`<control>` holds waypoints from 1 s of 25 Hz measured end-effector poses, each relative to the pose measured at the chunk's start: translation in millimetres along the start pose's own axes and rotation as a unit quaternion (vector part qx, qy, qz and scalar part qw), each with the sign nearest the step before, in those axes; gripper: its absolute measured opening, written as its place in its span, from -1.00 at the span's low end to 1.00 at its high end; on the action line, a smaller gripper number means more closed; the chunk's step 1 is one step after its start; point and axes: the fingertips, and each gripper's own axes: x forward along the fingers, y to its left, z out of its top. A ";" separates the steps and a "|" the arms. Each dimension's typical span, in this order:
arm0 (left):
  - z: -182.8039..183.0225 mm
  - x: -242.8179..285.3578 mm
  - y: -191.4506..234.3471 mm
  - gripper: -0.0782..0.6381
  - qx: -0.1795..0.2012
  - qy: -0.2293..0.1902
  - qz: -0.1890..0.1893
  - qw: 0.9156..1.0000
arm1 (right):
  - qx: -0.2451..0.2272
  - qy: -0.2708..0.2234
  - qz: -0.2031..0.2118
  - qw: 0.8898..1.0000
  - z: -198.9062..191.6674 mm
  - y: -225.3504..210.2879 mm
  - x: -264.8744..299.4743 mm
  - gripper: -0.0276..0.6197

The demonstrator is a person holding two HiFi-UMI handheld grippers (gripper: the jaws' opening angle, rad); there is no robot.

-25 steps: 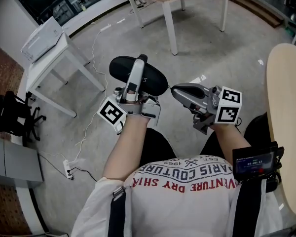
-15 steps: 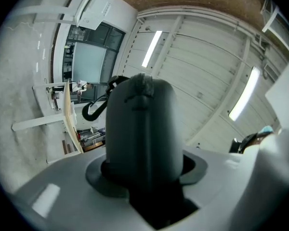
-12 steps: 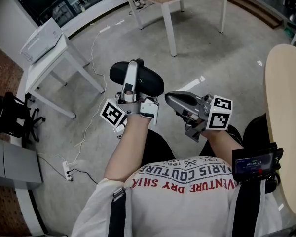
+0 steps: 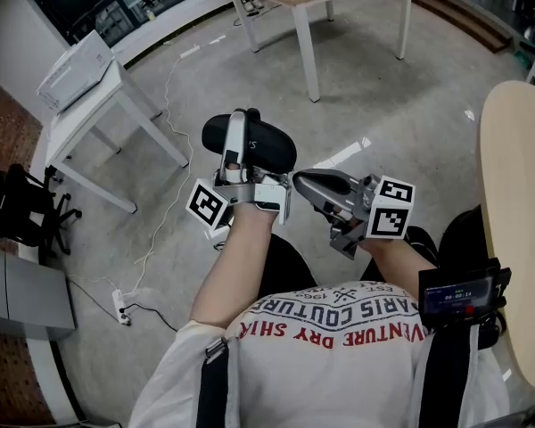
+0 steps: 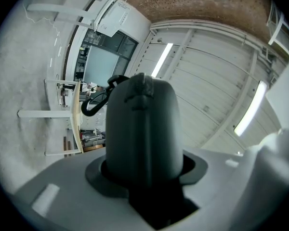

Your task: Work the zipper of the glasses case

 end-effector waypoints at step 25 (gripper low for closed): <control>-77.3 -86.7 44.1 -0.10 0.415 0.400 0.117 0.809 | -0.194 0.110 -0.153 0.963 9.9 -47.1 -50.0 -0.93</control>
